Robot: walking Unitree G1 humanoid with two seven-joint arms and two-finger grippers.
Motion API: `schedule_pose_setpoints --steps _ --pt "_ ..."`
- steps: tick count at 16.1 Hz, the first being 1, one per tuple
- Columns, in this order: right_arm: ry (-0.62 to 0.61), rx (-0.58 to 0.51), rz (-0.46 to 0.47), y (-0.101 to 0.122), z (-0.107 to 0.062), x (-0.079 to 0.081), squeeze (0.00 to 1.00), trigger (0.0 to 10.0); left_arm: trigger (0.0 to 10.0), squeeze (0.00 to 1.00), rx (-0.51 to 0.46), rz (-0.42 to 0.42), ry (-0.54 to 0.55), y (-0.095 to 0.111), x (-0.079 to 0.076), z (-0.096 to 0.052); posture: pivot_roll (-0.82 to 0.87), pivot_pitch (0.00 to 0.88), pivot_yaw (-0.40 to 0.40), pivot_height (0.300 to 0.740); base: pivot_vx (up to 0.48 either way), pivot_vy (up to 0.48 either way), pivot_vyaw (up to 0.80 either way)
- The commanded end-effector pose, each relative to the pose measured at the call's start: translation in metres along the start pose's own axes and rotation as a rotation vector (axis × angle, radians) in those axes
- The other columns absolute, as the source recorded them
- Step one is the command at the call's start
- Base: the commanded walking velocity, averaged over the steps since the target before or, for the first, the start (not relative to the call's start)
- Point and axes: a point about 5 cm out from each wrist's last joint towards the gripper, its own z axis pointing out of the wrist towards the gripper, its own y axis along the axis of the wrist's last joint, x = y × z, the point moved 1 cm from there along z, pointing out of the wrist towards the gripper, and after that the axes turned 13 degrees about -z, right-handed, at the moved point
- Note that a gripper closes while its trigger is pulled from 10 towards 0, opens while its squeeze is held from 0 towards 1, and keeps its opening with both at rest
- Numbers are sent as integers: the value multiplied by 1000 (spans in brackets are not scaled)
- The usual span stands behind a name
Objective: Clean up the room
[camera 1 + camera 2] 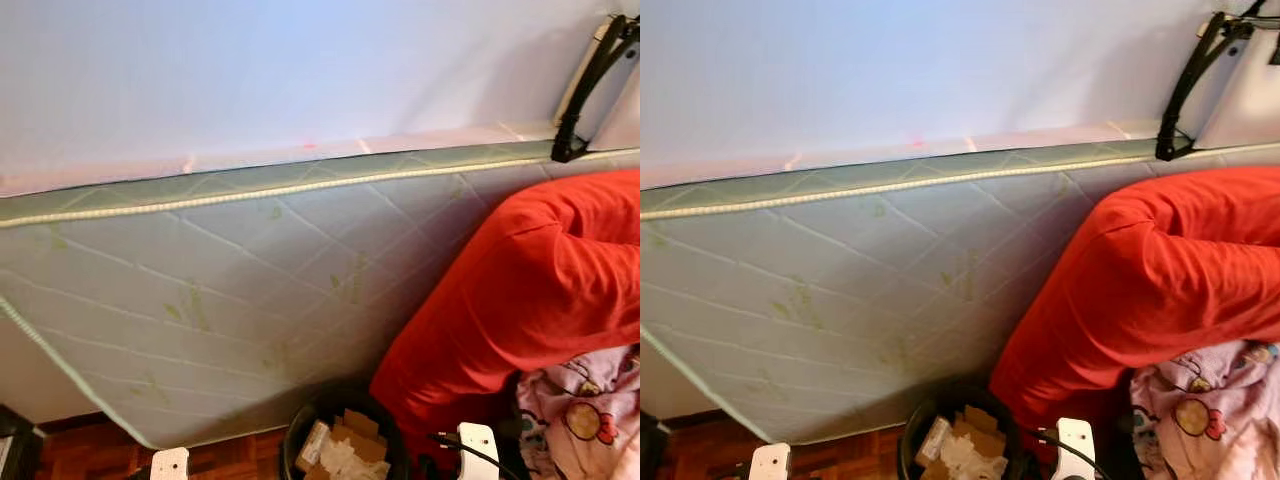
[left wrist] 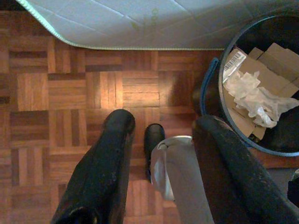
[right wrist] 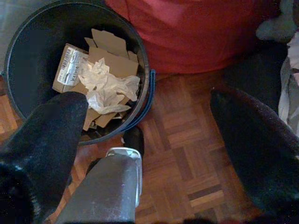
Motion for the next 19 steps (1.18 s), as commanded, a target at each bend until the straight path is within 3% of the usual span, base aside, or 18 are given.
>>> schedule_pose_setpoints --steps 1,3,19 --pt "-5 15 5 -3 0 -1 0 10000 10000 0 25 13 0 -5 0 -1 87 10 -47 740 0 0 0" --pt "-3 18 7 -4 -1 -1 0 10000 10000 0 22 13 1 -5 0 -1 88 11 -47 740 0 0 0" --pt "5 31 -11 -6 -1 -2 0 10000 10000 0 22 9 3 -6 -1 -1 93 8 -57 740 0 0 -776"
